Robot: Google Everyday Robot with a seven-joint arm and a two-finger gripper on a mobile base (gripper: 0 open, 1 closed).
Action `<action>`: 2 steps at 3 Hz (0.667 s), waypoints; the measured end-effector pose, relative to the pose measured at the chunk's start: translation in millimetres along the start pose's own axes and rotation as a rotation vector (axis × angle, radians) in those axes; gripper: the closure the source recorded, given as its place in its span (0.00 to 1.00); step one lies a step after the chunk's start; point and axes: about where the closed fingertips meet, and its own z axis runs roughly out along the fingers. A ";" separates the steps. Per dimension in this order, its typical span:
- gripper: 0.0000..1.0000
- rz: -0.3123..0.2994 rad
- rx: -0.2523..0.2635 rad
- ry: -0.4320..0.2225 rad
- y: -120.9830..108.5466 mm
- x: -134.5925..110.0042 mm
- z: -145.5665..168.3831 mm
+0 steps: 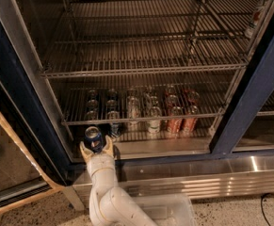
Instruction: Pick pepsi can from bottom shelf of fridge
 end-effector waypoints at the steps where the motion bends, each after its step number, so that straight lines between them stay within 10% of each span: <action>1: 0.35 0.004 -0.017 0.008 4.6 2.6 5.2; 2: 0.34 0.020 -0.054 0.028 1.4 12.0 34.9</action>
Offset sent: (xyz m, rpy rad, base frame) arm 0.0158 0.0137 -0.0072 0.0051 0.0234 0.0484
